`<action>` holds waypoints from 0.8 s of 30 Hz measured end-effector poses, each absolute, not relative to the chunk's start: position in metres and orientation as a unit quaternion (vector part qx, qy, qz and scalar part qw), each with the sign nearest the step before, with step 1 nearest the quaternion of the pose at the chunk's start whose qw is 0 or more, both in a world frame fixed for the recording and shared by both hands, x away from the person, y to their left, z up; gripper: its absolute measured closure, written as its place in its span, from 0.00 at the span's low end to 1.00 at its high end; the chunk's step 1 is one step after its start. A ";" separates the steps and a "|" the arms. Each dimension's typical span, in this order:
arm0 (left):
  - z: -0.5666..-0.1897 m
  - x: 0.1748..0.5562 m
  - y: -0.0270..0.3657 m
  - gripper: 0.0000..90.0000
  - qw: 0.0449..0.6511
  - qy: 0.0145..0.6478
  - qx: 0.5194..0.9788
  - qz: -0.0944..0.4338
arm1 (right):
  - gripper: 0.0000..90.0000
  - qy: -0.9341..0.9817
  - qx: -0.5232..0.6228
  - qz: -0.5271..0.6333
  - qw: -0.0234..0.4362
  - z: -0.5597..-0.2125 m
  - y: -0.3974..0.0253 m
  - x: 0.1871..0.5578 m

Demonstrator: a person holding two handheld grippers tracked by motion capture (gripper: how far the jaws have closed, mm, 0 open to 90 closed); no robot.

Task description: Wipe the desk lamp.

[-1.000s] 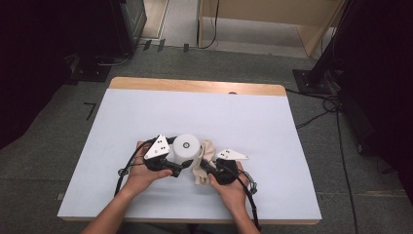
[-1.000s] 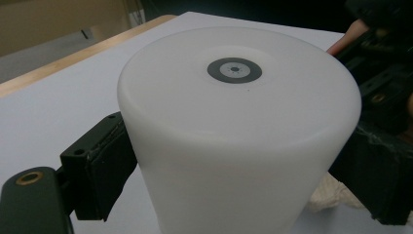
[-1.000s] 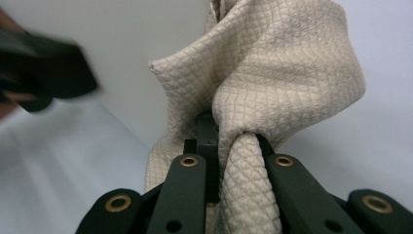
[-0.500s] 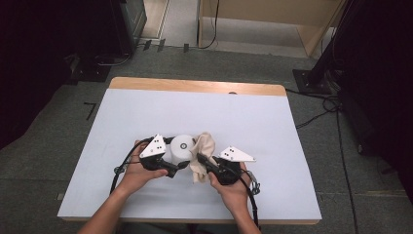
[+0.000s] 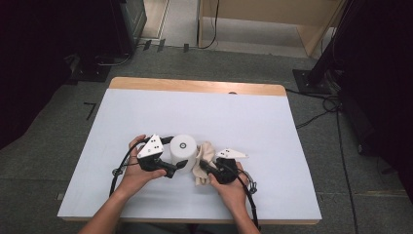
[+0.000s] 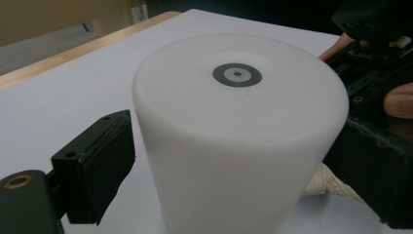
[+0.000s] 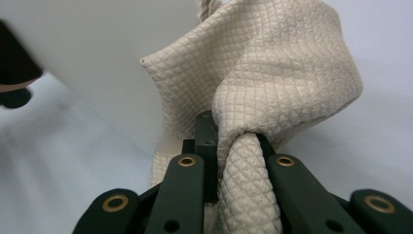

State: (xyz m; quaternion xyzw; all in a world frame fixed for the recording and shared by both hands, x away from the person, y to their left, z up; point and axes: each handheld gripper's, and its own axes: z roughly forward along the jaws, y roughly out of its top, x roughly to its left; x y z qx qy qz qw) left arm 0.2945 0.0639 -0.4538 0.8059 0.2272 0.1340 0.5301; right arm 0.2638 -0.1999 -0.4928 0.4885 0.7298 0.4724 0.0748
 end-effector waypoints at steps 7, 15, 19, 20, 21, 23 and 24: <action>-0.455 0.279 0.052 0.00 0.512 0.281 0.794 0.168 | 0.92 0.719 0.507 0.469 0.080 -0.496 -0.212 0.269; -0.455 0.265 0.029 0.00 0.503 0.337 0.768 0.209 | 0.92 0.718 0.510 0.467 0.078 -0.498 -0.212 0.269; -0.454 0.268 0.025 0.01 0.499 0.357 0.759 0.218 | 0.92 0.721 0.510 0.463 0.079 -0.499 -0.210 0.269; -0.455 0.270 0.025 0.03 0.495 0.363 0.759 0.218 | 0.92 0.721 0.509 0.463 0.080 -0.499 -0.210 0.269; -0.454 0.271 0.025 0.04 0.498 0.364 0.758 0.210 | 0.92 0.722 0.509 0.462 0.080 -0.500 -0.210 0.269; -0.454 0.271 0.025 0.08 0.500 0.357 0.760 0.211 | 0.92 0.724 0.507 0.461 0.080 -0.500 -0.209 0.269; -0.454 0.271 0.024 0.09 0.500 0.355 0.761 0.211 | 0.92 0.724 0.507 0.461 0.080 -0.500 -0.209 0.269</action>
